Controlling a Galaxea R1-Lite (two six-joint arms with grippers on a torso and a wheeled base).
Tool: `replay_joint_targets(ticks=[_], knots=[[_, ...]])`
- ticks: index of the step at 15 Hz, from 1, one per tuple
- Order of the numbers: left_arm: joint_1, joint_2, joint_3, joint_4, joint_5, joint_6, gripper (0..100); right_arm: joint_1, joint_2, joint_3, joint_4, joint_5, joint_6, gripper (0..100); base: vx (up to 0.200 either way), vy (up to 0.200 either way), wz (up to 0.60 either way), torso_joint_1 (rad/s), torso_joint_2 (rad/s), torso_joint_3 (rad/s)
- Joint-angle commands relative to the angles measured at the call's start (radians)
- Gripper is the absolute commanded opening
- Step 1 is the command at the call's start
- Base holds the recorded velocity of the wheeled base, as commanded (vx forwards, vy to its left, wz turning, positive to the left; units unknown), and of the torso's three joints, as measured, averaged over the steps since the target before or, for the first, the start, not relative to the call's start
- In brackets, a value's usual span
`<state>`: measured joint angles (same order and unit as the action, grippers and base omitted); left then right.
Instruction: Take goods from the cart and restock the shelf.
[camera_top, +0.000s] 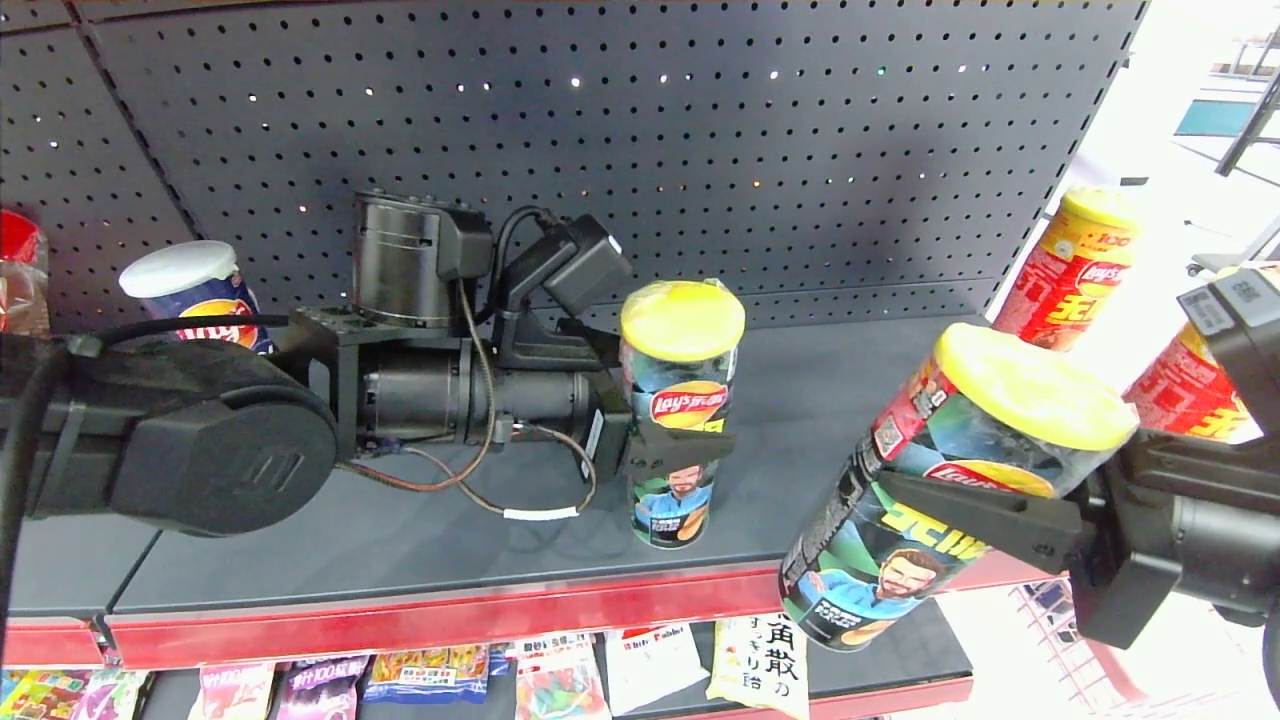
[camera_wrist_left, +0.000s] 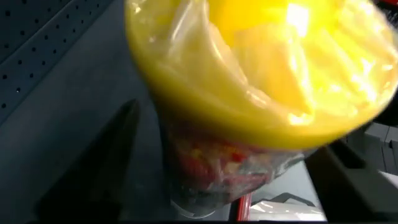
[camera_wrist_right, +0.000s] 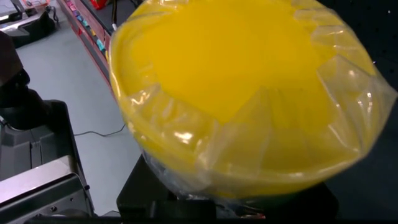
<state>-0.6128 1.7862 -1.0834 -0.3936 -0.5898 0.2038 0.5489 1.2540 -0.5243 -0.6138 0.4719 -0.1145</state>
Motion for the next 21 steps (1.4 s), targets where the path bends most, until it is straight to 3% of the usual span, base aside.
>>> replay_joint_targets(ticks=[1, 5, 11, 19, 20, 21], knots=[[0.001, -0.011, 0.016, -0.005, 0.002, 0.0, 100, 0.0, 0.01, -0.003, -0.001, -0.001, -0.001, 0, 0.0, 0.0, 0.0, 0.0, 0.0, 0.0], [0.007, -0.125, 0.148, -0.005, 0.004, -0.001, 100, -0.026, 0.082, -0.092, 0.0, -0.004, -0.001, 0, 0.0, 0.0, 0.0, 0.0, 0.0, 0.0], [0.022, -0.369, 0.376, -0.004, 0.034, -0.009, 100, -0.155, 0.268, -0.23, -0.001, 0.005, -0.005, 0, 0.0, 0.0, 0.0, 0.0, 0.0, 0.0], [0.025, -0.527, 0.494, 0.001, 0.107, -0.012, 100, -0.161, 0.507, -0.527, 0.0, 0.057, -0.01, 0, 0.0, 0.0, 0.0, 0.0, 0.0, 0.0], [0.025, -0.539, 0.504, 0.001, 0.119, -0.02, 100, -0.161, 0.532, -0.554, 0.0, 0.067, -0.01, 0, 0.0, 0.0, 0.0, 0.0, 0.0, 0.0], [0.025, -0.557, 0.511, 0.001, 0.146, -0.047, 100, -0.159, 0.561, -0.592, 0.0, 0.068, -0.014, 0, 0.0, 0.0, 0.0, 0.0, 0.0, 0.0]])
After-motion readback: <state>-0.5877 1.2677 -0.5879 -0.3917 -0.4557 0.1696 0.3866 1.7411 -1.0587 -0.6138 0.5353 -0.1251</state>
